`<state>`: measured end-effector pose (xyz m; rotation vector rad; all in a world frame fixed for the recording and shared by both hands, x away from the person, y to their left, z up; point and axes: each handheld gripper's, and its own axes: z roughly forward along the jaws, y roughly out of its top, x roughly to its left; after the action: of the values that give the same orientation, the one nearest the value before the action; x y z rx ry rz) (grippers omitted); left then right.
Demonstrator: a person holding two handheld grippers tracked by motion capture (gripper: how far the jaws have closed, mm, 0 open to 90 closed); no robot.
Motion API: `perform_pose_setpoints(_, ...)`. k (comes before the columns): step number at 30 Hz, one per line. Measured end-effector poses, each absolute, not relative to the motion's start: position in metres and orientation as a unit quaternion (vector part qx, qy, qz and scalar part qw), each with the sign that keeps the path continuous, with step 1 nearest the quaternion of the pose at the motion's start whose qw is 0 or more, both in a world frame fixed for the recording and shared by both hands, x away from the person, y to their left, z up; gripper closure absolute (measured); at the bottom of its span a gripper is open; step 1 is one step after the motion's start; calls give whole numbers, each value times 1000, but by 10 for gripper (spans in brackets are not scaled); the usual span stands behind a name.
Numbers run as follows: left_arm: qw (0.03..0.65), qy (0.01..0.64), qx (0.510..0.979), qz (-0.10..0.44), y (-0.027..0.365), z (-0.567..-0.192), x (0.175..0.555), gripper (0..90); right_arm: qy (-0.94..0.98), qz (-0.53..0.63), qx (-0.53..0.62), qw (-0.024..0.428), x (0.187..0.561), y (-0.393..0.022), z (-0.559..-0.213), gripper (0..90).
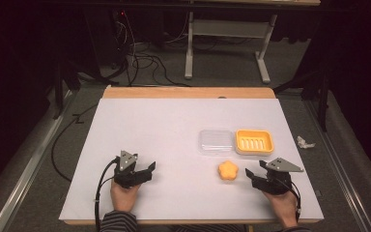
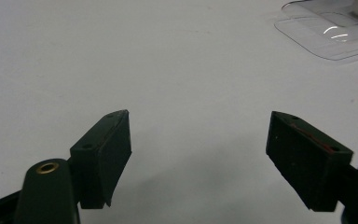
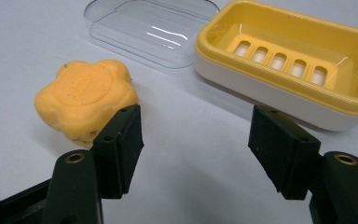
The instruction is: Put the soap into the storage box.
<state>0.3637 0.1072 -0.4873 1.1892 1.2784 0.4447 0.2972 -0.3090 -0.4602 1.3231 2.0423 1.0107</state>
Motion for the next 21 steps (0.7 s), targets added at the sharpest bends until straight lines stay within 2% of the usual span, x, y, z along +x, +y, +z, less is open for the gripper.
perform_pose_setpoints(10,621,556,517,194,107,-487,364,228,757,370,484,235,289,-302,-459,333)
perform_pose_setpoints(21,622,554,518,195,107,-487,363,229,795,353,452,197,291,-280,-450,254)
